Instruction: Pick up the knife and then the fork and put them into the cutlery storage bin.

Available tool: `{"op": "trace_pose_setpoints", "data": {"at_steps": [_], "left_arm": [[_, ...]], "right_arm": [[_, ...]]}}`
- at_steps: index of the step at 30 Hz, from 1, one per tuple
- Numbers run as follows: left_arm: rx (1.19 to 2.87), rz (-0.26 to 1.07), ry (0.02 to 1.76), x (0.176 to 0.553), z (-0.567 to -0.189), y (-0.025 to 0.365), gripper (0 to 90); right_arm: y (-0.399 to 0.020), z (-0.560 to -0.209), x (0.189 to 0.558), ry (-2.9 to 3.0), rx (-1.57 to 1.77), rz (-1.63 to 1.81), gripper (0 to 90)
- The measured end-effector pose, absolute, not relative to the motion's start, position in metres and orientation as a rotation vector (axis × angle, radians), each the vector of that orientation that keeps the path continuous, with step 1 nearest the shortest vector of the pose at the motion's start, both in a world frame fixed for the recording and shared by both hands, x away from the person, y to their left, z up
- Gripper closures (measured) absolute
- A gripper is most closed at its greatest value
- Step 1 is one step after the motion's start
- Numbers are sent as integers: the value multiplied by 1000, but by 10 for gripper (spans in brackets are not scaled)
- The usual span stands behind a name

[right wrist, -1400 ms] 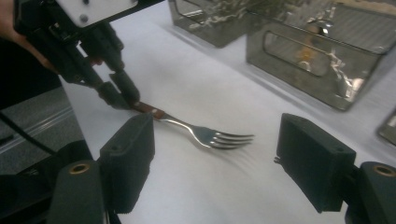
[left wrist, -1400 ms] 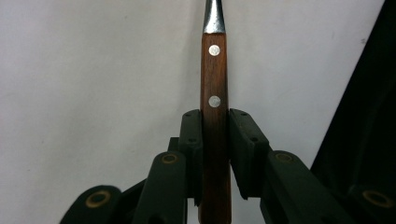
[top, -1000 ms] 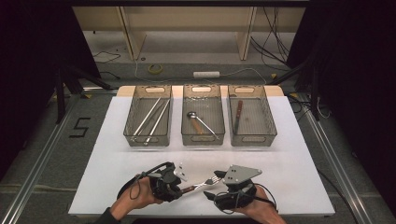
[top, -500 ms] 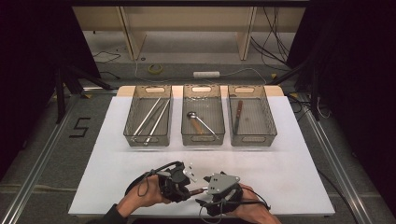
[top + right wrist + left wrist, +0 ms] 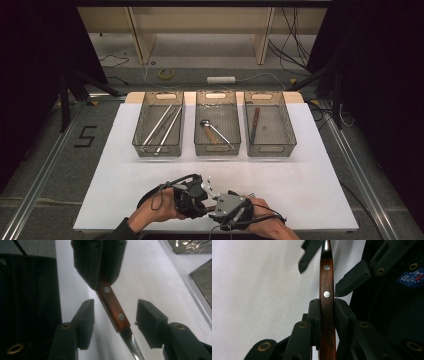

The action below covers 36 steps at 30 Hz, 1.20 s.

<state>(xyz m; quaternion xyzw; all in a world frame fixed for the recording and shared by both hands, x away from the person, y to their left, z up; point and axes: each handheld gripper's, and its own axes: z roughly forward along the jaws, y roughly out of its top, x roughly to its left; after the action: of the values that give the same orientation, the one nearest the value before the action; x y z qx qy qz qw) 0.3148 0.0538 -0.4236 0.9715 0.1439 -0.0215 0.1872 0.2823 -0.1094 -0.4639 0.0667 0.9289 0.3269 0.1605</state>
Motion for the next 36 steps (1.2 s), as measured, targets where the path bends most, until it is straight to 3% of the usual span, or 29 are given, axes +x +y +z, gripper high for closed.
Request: {"op": "trace_pose_setpoints", "data": {"at_steps": [9, 27, 31, 36], "left_arm": [[2702, -91, 412, 314, -423, 53, 751], [2588, -115, 389, 321, -419, 62, 718], [2569, -98, 396, 323, -418, 66, 659], [2516, -67, 439, 326, -414, 71, 505]], "right_arm": [[-108, -466, 280, 2627, 103, 887, 667], [-112, -464, 275, 2592, -85, 816, 777], [-114, -463, 276, 2581, -83, 806, 778], [-115, -462, 276, 2574, -79, 799, 778]]}}
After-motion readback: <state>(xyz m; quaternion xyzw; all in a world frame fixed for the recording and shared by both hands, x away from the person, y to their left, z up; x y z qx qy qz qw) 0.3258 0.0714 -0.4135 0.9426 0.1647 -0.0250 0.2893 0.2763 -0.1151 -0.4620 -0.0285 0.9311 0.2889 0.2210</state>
